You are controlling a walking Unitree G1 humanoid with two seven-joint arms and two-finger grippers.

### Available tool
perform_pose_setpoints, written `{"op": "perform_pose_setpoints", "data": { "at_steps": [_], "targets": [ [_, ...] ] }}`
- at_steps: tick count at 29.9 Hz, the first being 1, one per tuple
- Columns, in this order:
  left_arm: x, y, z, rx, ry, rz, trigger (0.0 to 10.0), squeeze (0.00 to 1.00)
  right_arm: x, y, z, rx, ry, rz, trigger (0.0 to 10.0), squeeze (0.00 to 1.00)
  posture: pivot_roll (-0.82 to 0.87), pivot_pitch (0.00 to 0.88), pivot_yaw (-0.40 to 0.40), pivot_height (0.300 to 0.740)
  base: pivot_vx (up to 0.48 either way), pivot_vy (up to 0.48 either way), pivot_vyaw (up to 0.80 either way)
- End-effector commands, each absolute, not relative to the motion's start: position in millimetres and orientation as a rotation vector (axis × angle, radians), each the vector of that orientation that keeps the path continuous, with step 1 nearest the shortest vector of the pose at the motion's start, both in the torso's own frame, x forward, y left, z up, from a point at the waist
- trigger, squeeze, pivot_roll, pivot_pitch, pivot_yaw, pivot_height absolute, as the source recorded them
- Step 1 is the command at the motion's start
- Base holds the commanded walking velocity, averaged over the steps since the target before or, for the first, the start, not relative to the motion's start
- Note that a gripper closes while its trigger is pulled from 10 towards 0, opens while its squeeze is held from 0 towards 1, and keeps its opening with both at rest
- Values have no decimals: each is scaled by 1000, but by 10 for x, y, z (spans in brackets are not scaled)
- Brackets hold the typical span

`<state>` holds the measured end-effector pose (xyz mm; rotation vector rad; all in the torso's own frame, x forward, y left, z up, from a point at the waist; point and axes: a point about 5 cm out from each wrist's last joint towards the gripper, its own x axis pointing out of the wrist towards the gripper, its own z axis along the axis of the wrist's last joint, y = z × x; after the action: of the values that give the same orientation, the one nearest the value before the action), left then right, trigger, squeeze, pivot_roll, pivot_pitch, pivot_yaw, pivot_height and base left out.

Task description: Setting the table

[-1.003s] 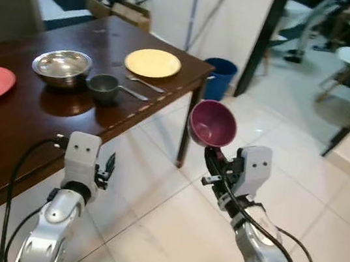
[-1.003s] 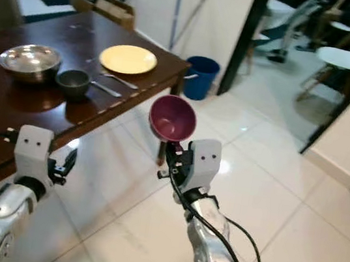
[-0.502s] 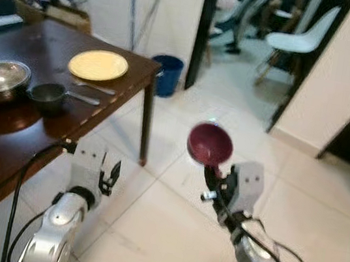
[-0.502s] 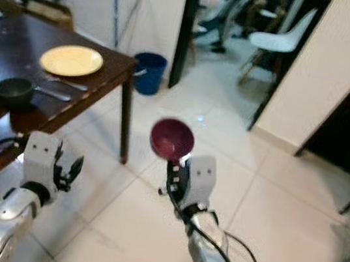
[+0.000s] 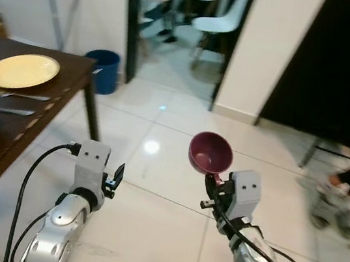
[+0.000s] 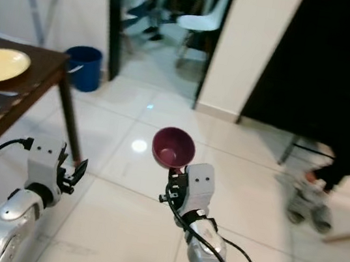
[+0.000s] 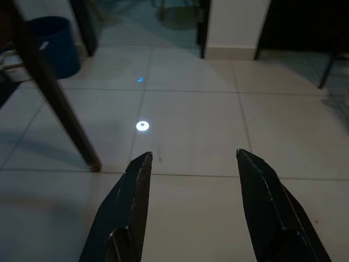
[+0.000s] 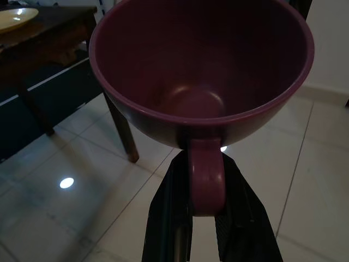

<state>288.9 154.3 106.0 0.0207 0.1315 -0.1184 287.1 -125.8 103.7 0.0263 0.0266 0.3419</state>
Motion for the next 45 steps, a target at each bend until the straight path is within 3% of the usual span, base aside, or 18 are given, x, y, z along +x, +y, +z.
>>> {"op": "perform_pose_setpoints", "data": {
  "at_steps": [1, 20, 27, 45],
  "targets": [
    [2878, 1558, 1014, 28, 148, -115, 10000, 0, 2873, -1276, 1020, 19, 28, 338, 10000, 0, -36, 0, 87, 740, 0, 0, -800],
    [2871, 1556, 992, 38, 152, -119, 10000, 0, 2885, -1282, 1020, 21, 19, 337, 10000, 0, -37, 0, 89, 740, 0, 0, -800],
    [2872, 1549, 989, 38, 151, -123, 10000, 0, 2889, -1283, 1024, 19, 16, 339, 10000, 0, -37, 0, 87, 740, 0, 0, 0],
    [2860, 1569, 985, 44, 153, -122, 10000, 0, 2895, -1272, 1020, 20, 13, 345, 10000, 0, -33, 0, 89, 740, 0, 0, -800]
  ]
}}
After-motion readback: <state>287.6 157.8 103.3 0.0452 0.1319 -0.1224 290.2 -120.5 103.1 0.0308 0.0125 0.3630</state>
